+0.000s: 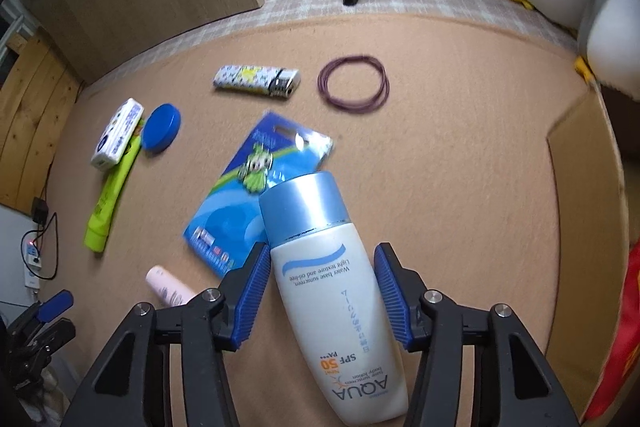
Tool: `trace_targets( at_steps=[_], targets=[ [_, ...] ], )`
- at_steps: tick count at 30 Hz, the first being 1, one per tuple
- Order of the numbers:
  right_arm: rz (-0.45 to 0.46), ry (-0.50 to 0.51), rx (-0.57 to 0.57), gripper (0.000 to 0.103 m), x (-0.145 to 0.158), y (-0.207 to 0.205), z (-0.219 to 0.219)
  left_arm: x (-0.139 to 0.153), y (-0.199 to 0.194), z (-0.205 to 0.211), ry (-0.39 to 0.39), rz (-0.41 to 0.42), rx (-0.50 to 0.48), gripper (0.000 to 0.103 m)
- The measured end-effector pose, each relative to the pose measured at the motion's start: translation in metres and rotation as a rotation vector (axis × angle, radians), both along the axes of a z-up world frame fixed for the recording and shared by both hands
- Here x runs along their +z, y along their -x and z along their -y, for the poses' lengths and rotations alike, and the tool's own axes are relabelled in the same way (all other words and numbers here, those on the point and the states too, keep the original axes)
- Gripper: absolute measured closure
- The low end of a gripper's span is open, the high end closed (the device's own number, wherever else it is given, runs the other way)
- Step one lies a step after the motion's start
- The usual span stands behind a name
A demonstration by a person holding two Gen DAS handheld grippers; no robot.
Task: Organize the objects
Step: 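Move the right tool to the white AQUA bottle and grasp it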
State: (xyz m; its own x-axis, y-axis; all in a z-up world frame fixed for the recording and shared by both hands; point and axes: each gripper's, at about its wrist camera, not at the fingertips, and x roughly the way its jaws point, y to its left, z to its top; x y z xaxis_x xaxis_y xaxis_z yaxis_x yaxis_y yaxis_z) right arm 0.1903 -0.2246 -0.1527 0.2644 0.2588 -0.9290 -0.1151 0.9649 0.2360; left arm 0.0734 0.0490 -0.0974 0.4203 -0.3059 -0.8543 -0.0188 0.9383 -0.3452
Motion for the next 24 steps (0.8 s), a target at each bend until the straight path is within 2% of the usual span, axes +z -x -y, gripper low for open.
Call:
trace_targets(
  at_steps=[13,19,24],
  targets=[
    [-0.064,-0.146,-0.073,0.053,-0.003,0.078,-0.010,-0.011,0.006,0.035,0.023,-0.025,-0.090,0.039],
    [-0.069,-0.167,-0.006,0.049,0.008,0.089,-0.012,-0.016,0.013,0.066,0.043,-0.040,-0.154,0.039],
    [-0.084,-0.170,0.093,0.047,0.014,0.088,-0.006,-0.026,0.021,0.104,0.097,-0.073,-0.227,0.039]
  ],
)
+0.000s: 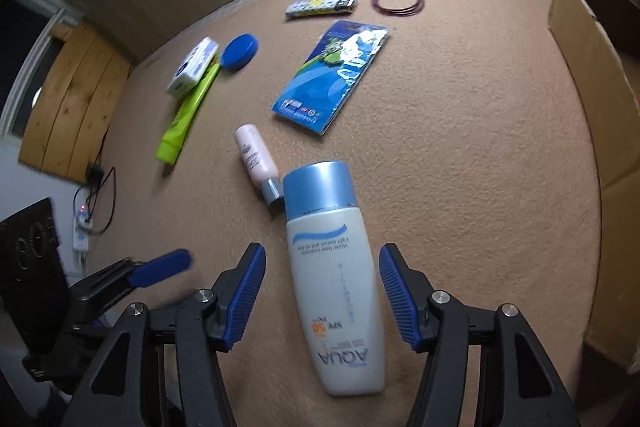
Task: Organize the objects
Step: 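Move the right tool to the white AQUA bottle and grasp it, then carry the white bottle with the right tool into the box and release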
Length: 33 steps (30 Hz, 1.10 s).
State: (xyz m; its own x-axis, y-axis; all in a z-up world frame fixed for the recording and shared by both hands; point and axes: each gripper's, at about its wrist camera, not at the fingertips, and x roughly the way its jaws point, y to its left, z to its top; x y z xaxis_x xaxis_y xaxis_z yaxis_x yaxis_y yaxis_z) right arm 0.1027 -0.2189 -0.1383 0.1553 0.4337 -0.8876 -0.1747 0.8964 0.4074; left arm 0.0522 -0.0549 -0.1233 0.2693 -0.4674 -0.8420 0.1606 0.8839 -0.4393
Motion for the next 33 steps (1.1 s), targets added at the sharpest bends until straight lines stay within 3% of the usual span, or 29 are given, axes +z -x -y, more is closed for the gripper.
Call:
trace_targets(
  at_steps=[10,16,18,23,33],
  targets=[
    [-0.061,-0.012,0.091,0.047,-0.016,-0.004,0.001,-0.012,-0.006,0.050,0.086,-0.050,-0.023,0.039],
    [-0.068,-0.010,0.134,0.048,-0.018,0.000,-0.004,-0.016,-0.009,0.065,0.093,-0.064,-0.030,0.041],
    [-0.065,0.003,0.145,0.051,-0.018,0.001,-0.005,-0.018,-0.009,0.070,0.092,-0.069,-0.040,0.048],
    [-0.052,0.025,0.137,0.058,-0.018,0.001,-0.006,-0.019,-0.008,0.075,0.075,-0.061,-0.041,0.054],
    [-0.009,0.017,0.106,0.061,-0.004,0.004,0.009,-0.009,-0.018,0.089,0.071,-0.029,-0.045,0.053]
  ],
)
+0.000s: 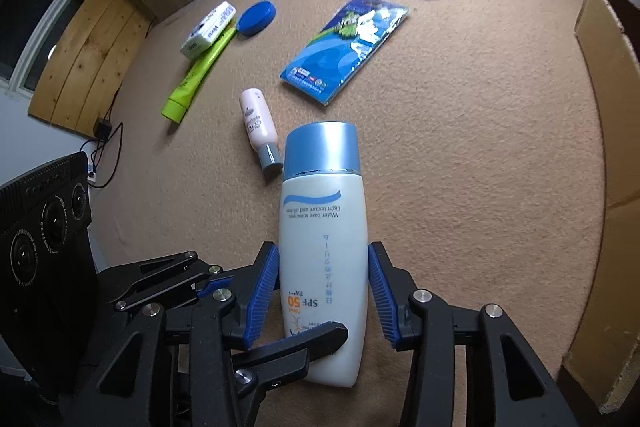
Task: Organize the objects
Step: 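Carry the white bottle with the right tool into the box and release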
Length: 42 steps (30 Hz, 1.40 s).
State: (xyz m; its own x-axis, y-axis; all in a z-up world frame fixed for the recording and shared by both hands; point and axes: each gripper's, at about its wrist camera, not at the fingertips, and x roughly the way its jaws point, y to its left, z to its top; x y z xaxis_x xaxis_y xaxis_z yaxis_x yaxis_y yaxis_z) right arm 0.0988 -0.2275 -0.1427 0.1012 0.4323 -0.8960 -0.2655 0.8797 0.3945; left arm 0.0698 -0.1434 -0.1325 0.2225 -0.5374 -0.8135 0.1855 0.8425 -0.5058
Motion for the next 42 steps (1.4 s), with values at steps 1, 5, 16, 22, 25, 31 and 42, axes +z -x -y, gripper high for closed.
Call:
trace_targets(
  at_steps=[1,5,16,22,25,31,42],
  targets=[
    [0.007,-0.001,-0.002,0.061,0.003,0.000,0.002,0.003,-0.002,0.002,-0.002,0.006,-0.004,0.053],
    [0.043,-0.008,-0.026,0.061,0.020,0.000,0.014,0.018,-0.006,0.009,-0.002,0.037,-0.020,0.053],
    [0.168,0.011,-0.148,0.061,0.074,-0.007,0.083,0.068,-0.033,0.077,0.012,0.155,-0.125,0.054],
    [0.199,0.024,-0.238,0.061,0.088,-0.008,0.136,0.077,-0.049,0.139,0.027,0.187,-0.204,0.054],
    [0.203,0.040,-0.287,0.061,0.090,-0.007,0.165,0.077,-0.050,0.165,0.038,0.187,-0.237,0.054],
    [0.190,0.052,-0.361,0.061,0.088,-0.006,0.208,0.073,-0.055,0.215,0.058,0.174,-0.298,0.054],
    [0.215,0.099,-0.405,0.049,0.089,-0.004,0.231,0.067,-0.055,0.237,0.009,0.197,-0.340,0.037]
  ],
)
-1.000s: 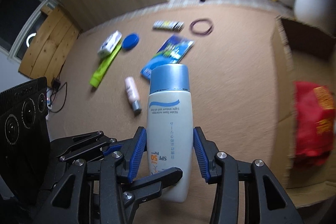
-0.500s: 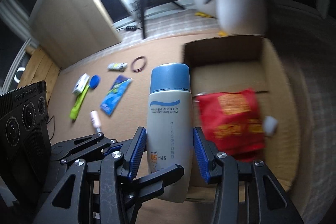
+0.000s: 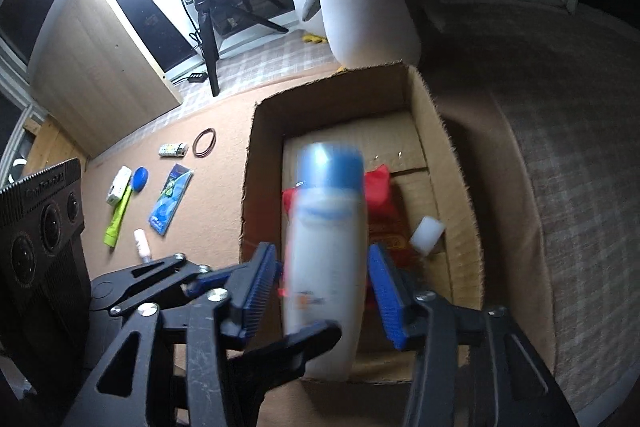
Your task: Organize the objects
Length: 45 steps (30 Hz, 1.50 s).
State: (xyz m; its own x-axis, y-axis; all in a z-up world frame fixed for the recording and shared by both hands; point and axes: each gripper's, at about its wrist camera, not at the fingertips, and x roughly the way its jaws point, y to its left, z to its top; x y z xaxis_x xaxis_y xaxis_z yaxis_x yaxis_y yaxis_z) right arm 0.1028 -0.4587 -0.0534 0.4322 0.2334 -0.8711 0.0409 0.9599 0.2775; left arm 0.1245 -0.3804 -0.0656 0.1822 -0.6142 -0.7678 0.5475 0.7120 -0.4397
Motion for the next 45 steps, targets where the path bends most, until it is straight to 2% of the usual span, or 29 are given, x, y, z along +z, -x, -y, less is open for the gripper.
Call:
trace_targets(
  at_steps=[9,14,18,25,37,45],
  targets=[
    [0.006,-0.003,-0.036,0.047,0.002,0.000,-0.007,0.006,0.007,-0.041,-0.022,0.020,0.045,0.037],
    [0.025,0.002,-0.030,0.047,0.004,0.003,-0.028,0.012,0.011,-0.086,-0.027,0.026,0.105,0.037],
    [0.042,0.001,-0.003,0.046,0.006,0.007,-0.056,0.014,0.014,-0.125,-0.029,0.022,0.159,0.037],
    [0.074,0.005,0.065,0.046,0.004,0.013,-0.116,0.015,0.022,-0.217,-0.050,0.016,0.287,0.037],
    [0.078,-0.033,0.159,0.046,-0.014,0.012,-0.208,-0.012,0.031,-0.364,-0.087,-0.045,0.505,0.037],
    [0.053,-0.031,0.189,0.046,-0.026,0.004,-0.247,-0.020,0.023,-0.410,-0.116,-0.048,0.560,0.037]
  ],
)
